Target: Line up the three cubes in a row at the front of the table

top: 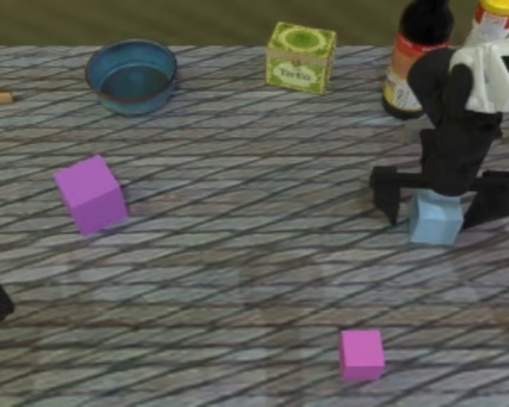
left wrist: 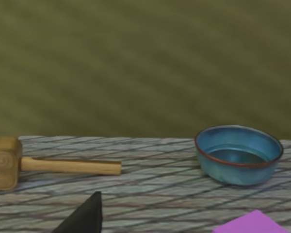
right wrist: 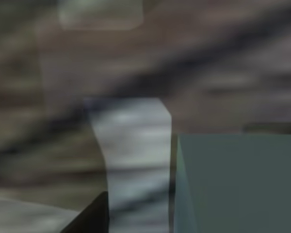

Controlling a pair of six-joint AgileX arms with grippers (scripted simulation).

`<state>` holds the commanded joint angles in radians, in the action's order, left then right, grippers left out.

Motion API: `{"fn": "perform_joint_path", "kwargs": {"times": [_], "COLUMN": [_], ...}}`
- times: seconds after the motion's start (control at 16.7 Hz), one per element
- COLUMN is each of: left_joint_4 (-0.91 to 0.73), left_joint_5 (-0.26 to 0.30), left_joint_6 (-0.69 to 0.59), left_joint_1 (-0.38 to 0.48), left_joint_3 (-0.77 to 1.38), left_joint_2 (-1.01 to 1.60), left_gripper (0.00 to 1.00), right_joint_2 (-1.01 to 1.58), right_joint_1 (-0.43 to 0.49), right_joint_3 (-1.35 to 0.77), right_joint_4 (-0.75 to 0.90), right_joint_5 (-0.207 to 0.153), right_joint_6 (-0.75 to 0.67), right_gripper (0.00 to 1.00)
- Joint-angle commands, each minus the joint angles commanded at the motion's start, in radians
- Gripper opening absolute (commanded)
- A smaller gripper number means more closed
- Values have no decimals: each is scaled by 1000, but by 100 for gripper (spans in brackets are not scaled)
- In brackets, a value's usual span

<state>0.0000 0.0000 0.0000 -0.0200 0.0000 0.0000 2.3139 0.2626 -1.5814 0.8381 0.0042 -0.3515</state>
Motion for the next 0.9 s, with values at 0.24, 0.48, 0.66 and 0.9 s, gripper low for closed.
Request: {"fn": "perform_joint_path", "kwargs": {"times": [0.24,0.48,0.66,0.9], "left_joint_4": [0,0,0,0], "left_joint_5": [0,0,0,0], "left_joint_6": [0,0,0,0], "left_joint_1": [0,0,0,0], "left_joint_3": [0,0,0,0], "left_joint_2": [0,0,0,0], "left_gripper": [100,100,100,100], "right_joint_2": [0,0,0,0], "right_joint_1": [0,0,0,0], "right_joint_3": [0,0,0,0], "right_joint_4": [0,0,0,0], "right_joint_5": [0,0,0,0], "right_joint_6": [0,0,0,0], "right_gripper": [40,10,0,0]}}
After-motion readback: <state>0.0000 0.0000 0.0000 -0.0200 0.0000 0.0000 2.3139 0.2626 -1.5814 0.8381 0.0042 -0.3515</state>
